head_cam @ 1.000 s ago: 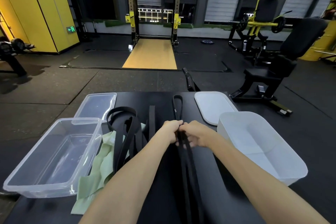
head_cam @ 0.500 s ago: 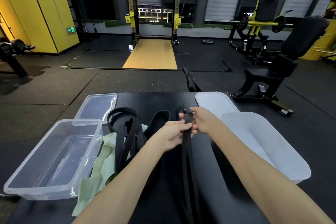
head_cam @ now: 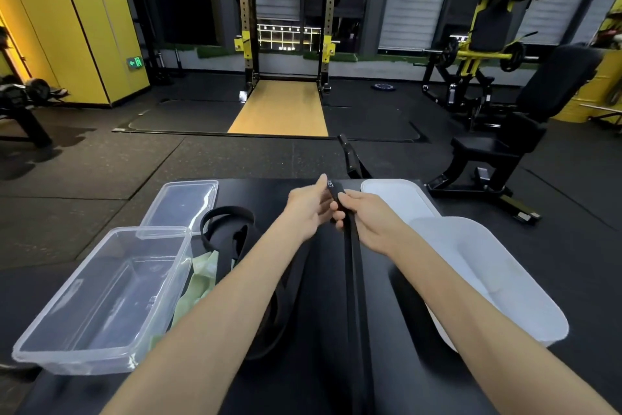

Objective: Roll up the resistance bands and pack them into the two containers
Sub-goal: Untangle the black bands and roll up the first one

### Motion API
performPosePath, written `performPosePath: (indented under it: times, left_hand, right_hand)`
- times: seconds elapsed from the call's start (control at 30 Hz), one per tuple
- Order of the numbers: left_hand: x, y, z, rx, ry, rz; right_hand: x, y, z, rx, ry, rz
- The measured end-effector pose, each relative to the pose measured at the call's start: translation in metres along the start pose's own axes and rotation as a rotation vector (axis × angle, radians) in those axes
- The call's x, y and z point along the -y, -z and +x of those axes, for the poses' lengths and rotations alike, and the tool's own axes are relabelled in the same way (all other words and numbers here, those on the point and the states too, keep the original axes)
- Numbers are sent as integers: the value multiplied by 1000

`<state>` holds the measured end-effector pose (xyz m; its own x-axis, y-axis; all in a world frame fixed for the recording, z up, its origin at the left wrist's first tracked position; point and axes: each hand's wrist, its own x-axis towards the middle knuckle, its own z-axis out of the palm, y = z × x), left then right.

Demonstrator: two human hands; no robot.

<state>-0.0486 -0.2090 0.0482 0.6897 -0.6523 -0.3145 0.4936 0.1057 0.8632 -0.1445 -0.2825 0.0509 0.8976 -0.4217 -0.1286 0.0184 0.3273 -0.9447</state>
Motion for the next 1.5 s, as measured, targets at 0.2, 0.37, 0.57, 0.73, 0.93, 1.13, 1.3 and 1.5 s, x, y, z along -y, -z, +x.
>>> performPosePath:
  times: [0.2,0.37,0.57,0.73,0.93,1.13,1.3,1.5]
  left_hand:
    - [-33,-10,-2,145,-1,48]
    - [-45,-16,-3,245,23,25]
    - [-44,-19,-3,193,-31,132]
    - [-44,-26,-4,70,-154,52]
    - [-57,-27,-6,97,-242,111]
    - [-36,-18,-28,184,-101,280]
    - [-13,-2,-41,406,-10,238]
    - [0,0,-50,459,-129,459]
  right_hand:
    - [15,-7,-8,11,28,-32]
    - [26,-6,-9,-15,26,-41]
    - [24,-7,-9,-54,99,-149]
    - [20,-11,-15,-25,130,-293]
    - [26,-14,-20,-4,76,-345]
    - [45,-15,-12,-23,155,-228]
    - [50,-8,-2,-70,58,-255]
    - [50,-9,3,-150,87,-105]
